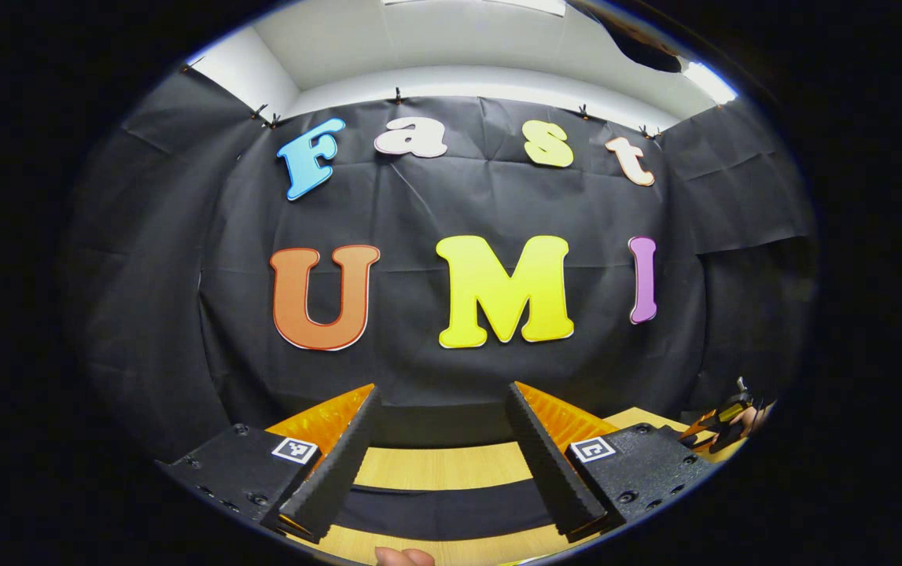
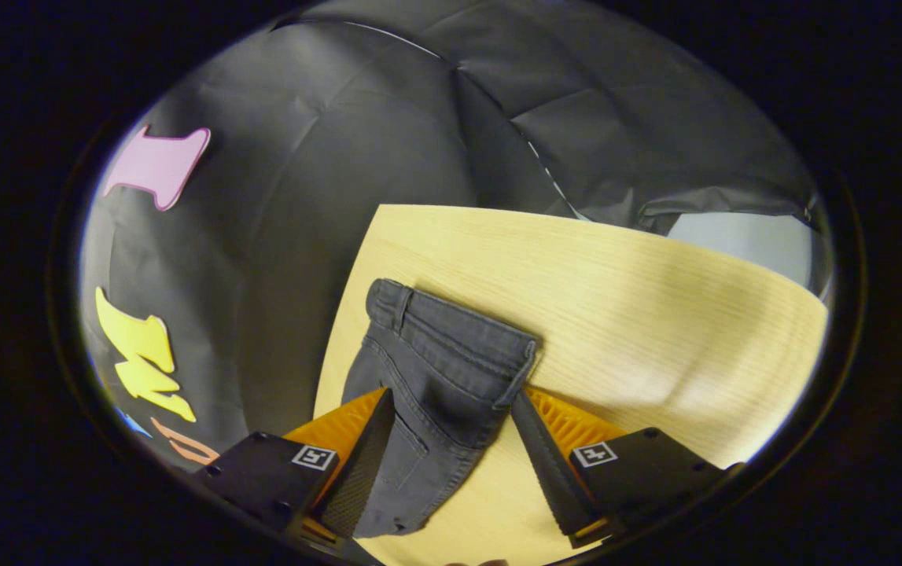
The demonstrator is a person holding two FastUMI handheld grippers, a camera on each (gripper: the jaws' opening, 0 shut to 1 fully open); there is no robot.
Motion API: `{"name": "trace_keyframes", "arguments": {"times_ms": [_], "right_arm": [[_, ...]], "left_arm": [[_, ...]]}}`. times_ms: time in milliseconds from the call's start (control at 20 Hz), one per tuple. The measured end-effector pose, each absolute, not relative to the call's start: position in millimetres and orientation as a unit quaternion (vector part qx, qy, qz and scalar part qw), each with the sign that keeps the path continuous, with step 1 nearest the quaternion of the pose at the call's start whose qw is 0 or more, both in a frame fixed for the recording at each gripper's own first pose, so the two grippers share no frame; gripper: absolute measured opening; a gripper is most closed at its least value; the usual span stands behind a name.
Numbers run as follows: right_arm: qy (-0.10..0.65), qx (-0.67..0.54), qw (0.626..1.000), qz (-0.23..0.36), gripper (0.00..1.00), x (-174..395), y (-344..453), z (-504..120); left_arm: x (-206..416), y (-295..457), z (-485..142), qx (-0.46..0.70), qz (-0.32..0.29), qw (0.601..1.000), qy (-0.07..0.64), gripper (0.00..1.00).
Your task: Grasp the waist and the cuffs of the jeans and fold them to make the two legs overlap; first hold the waist and fold one-third of the jeans toward the cuffs, then hold the cuffs and fold the remaining one-third in the same direction to finish folding.
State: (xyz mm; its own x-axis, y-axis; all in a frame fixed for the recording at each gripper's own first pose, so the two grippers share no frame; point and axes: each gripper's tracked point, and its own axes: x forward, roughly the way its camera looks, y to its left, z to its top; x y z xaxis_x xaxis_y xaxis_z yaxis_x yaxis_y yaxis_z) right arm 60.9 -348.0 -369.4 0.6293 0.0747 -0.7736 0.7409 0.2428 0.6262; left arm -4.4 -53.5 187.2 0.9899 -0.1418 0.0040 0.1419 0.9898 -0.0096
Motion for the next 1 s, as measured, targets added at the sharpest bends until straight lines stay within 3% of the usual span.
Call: {"name": "trace_keyframes", "arguments": {"times_ms": [50, 100, 150, 200, 250, 350, 400, 450, 500, 800, 850, 900, 1000], "right_arm": [[0.356, 0.567, 0.704, -0.236, 0.89, 63.9, -347.7, -372.9], [0.356, 0.567, 0.702, -0.242, 0.88, 65.4, -350.1, -377.5], [0.357, 0.568, 0.697, -0.252, 0.78, 65.9, -352.4, -385.3], [0.352, 0.582, 0.688, -0.253, 0.6, 69.8, -353.4, -386.8], [0.35, 0.592, 0.68, -0.254, 0.41, 71.6, -355.0, -389.6], [0.347, 0.598, 0.68, -0.243, 0.2, 74.3, -351.5, -391.5], [0.347, 0.591, 0.687, -0.244, 0.17, 73.7, -353.5, -390.2], [0.351, 0.576, 0.697, -0.246, 0.11, 78.1, -352.2, -393.4], [0.356, 0.553, 0.713, -0.241, 0.04, 77.0, -351.1, -390.9], [0.344, 0.45, 0.795, -0.217, 0.04, 91.6, -348.2, -342.6], [0.341, 0.423, 0.813, -0.209, 0.04, 94.1, -346.2, -332.0], [0.338, 0.396, 0.83, -0.201, 0.0, 98.1, -342.9, -321.2], [0.329, 0.344, 0.859, -0.186, 0.04, 105.3, -331.0, -299.1]], "left_arm": [[-6.2, -49.5, 185.6, 0.001, -0.067, 0.998, 0.007, 0.94], [-8.3, -45.3, 182.5, 0.008, -0.062, 0.998, 0.017, 0.94], [-11.7, -41.9, 182.0, 0.014, -0.059, 0.998, 0.022, 0.94], [-16.0, -38.8, 182.7, 0.02, -0.056, 0.998, 0.026, 1.0], [-18.8, -35.8, 182.7, 0.027, -0.053, 0.998, 0.029, 1.0], [-23.8, -32.2, 183.6, 0.033, -0.047, 0.998, 0.034, 1.0], [-23.5, -31.5, 184.3, 0.032, -0.044, 0.998, 0.036, 1.0], [-25.5, -30.5, 183.7, 0.027, -0.04, 0.998, 0.038, 0.94], [-26.5, -30.3, 183.7, 0.02, -0.038, 0.998, 0.04, 1.0], [-27.4, -25.4, 188.3, 0.007, -0.032, 0.999, 0.039, 1.0], [-28.0, -24.2, 188.1, 0.004, -0.032, 0.999, 0.039, 0.94], [-28.7, -23.7, 187.1, 0.001, -0.033, 0.999, 0.039, 1.0], [-30.2, -20.9, 185.6, -0.005, -0.033, 0.999, 0.04, 1.0]]}}
